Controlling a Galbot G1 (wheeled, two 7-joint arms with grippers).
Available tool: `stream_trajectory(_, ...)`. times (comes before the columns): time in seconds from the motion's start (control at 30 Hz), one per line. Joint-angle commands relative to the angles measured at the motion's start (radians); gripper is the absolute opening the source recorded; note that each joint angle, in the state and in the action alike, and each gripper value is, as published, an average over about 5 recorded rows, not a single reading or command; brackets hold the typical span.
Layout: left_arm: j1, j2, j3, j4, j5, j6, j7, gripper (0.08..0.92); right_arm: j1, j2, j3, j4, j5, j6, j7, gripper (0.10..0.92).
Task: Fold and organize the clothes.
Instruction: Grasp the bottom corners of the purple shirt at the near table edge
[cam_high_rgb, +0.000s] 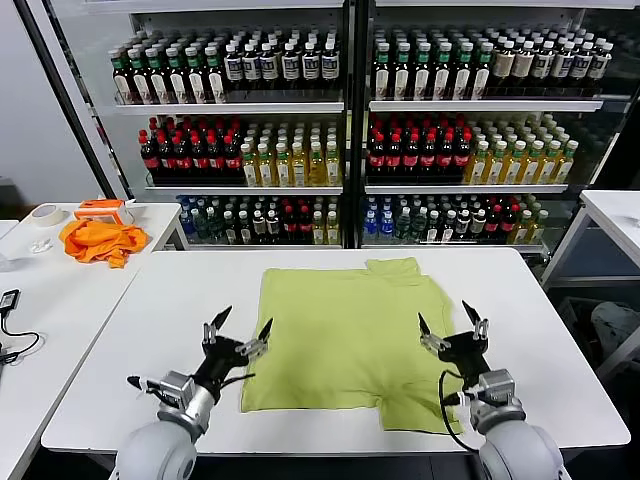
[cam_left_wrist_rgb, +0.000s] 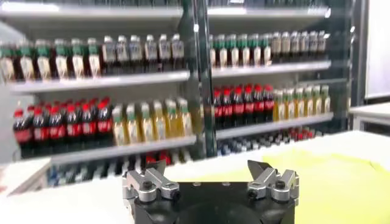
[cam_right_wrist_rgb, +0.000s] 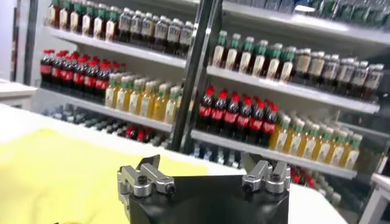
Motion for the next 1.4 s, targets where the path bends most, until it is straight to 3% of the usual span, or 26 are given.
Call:
stream_trajectory(0.03, 0.154, 0.033, -0.003, -0.085, -0.043, 0.173, -0.095, 0.823, -0.192, -0.047, 0.010, 0.049, 0.039, 0.008, 0.015, 0.823)
stream_trajectory(0.77, 0.142, -0.008, 0.011, -0.014, -0.045, 0.175, -0.123, 0.823, -0.233, -0.019, 0.015, -0.003, 0.134, -0.039, 0.075, 0.823)
stream_trajectory(1.13, 0.136, -0.026, 0.030, 0.017, -0.041, 0.137, -0.177, 0.823, -0.215, -0.004, -0.013, -0.024, 0.158, -0.017, 0.065, 0.819)
stream_trajectory(1.3, 0.146, -0.027, 0.040, 0.007, -0.040, 0.137, -0.186, 0.797, -0.214, -0.001, -0.021, -0.023, 0.186, -0.017, 0.060, 0.716)
stream_trajectory(1.4, 0.150, -0.025, 0.045, 0.007, -0.031, 0.139, -0.183, 0.725, -0.215, 0.001, -0.024, -0.020, 0.206, -0.020, 0.061, 0.629)
